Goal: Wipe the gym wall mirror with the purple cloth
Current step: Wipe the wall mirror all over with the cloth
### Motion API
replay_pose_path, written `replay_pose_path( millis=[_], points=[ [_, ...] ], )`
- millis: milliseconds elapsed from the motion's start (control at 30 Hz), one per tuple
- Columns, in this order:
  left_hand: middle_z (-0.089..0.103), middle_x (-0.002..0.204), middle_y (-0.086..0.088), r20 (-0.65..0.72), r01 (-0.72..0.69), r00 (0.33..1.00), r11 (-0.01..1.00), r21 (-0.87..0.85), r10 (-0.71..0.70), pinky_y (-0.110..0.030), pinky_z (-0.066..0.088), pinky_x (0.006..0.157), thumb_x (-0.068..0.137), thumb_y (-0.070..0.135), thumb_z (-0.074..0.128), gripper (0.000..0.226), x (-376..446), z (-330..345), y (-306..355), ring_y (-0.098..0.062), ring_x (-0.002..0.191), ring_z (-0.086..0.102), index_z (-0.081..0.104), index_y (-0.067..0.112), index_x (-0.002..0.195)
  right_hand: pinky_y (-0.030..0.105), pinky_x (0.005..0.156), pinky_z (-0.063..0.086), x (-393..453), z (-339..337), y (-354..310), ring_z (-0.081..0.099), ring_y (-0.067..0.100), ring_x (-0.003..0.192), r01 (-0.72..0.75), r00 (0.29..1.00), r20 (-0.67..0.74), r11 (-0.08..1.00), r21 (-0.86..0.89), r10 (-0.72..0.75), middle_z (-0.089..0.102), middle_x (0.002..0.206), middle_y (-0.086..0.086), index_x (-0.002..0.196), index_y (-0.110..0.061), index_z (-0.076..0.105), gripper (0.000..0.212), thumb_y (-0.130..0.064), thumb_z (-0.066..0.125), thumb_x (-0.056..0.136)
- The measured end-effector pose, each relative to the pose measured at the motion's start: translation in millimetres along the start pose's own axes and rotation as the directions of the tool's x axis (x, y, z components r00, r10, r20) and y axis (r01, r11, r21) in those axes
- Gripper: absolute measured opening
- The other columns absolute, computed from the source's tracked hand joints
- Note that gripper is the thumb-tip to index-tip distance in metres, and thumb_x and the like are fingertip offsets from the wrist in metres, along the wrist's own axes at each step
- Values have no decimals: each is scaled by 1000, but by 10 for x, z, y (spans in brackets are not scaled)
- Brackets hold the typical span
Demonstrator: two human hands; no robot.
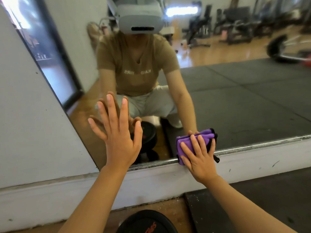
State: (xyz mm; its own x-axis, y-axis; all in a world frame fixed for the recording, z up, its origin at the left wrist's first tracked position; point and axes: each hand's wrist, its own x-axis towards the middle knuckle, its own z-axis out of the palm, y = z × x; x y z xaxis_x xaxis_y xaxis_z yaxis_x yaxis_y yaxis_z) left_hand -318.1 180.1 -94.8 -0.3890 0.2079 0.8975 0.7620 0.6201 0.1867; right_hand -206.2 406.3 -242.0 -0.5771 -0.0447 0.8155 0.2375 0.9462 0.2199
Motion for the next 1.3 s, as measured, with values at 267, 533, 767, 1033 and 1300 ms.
replay_pose_path(
  millis=[267,533,767,1033,1300],
  points=[
    [11,164,-22,-30,6,1000,1000,-28,-6,-68,-6,115,100,33,50,67,-3,23,16,-28,153,-7,21,14,157,49,122,-8,1184,-593,317,-7,19,155,-310,924,-207,946,92,323,-4,167,8,157,-27,16,55,-51,17,108],
    [15,162,-30,-57,30,998,998,-55,-33,-71,-5,112,101,36,48,64,24,70,108,-48,149,4,23,9,154,52,123,-11,450,-271,344,-10,23,156,-222,965,-125,973,71,229,-14,169,1,162,-30,1,59,-50,18,108],
    [12,160,-31,-67,42,997,998,-54,-46,-73,-2,112,98,41,58,74,48,98,178,-52,148,3,20,9,153,52,123,-10,-251,-49,424,-9,26,156,-182,980,84,983,37,178,-12,169,4,162,-30,1,56,-47,13,110],
    [12,158,-36,-96,49,994,996,-71,-56,-64,-4,117,96,35,57,73,61,139,234,-53,147,4,20,4,151,51,122,-6,699,-444,741,-9,18,155,-390,896,-191,916,91,400,-2,168,8,161,-34,-3,57,-49,15,109],
    [7,162,-22,-45,-52,998,996,-73,49,-53,-6,122,95,22,55,65,14,218,365,-23,155,-9,28,11,153,53,123,-5,519,-397,838,-9,20,156,-401,883,-197,903,153,425,-11,169,-1,161,-34,-4,58,-48,16,109]
  ],
)
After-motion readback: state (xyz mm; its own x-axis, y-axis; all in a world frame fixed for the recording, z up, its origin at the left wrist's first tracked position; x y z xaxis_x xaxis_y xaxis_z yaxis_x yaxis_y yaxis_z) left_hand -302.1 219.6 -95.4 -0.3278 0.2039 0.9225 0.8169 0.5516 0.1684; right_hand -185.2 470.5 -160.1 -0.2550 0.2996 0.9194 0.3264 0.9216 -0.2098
